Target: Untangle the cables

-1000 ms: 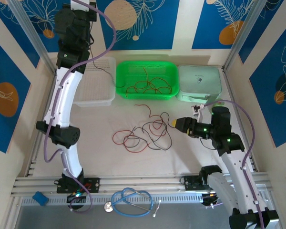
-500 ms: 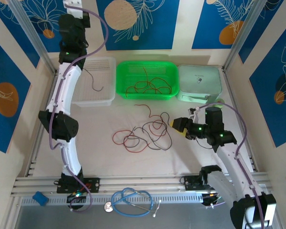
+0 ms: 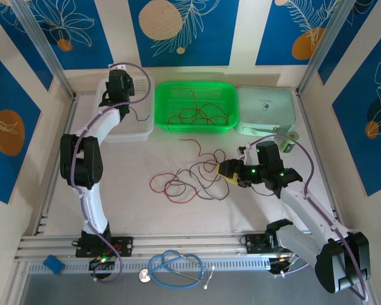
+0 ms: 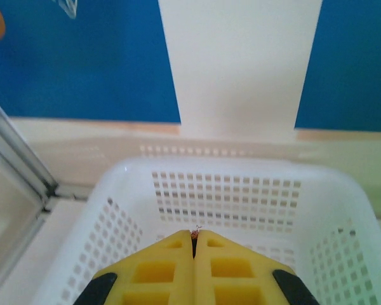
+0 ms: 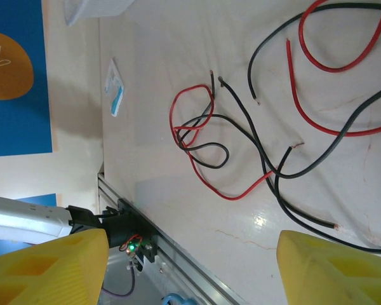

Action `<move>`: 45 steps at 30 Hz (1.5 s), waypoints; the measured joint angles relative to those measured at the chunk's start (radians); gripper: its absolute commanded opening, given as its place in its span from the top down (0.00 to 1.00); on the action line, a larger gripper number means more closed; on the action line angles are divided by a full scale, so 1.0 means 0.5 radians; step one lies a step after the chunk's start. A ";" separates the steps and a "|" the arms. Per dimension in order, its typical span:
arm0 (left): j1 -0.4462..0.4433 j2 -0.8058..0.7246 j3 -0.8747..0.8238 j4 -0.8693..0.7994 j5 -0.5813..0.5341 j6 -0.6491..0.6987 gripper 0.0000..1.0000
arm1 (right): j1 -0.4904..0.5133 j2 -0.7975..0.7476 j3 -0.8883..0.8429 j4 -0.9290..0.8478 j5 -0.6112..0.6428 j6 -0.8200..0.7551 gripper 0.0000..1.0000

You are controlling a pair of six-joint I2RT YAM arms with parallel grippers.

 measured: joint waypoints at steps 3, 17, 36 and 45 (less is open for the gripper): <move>0.000 0.003 0.014 -0.124 0.018 -0.127 1.00 | 0.017 -0.007 -0.010 -0.001 0.021 0.008 0.30; 0.029 0.334 0.224 -0.744 0.351 -0.433 0.93 | 0.045 -0.149 -0.111 -0.026 0.087 0.038 0.30; 0.066 0.326 0.555 -1.069 0.606 -0.498 0.08 | 0.072 -0.195 -0.111 -0.091 0.169 0.074 0.30; 0.164 0.242 0.951 -1.516 0.905 -0.752 0.10 | 0.268 0.014 0.111 -0.401 0.592 0.161 0.33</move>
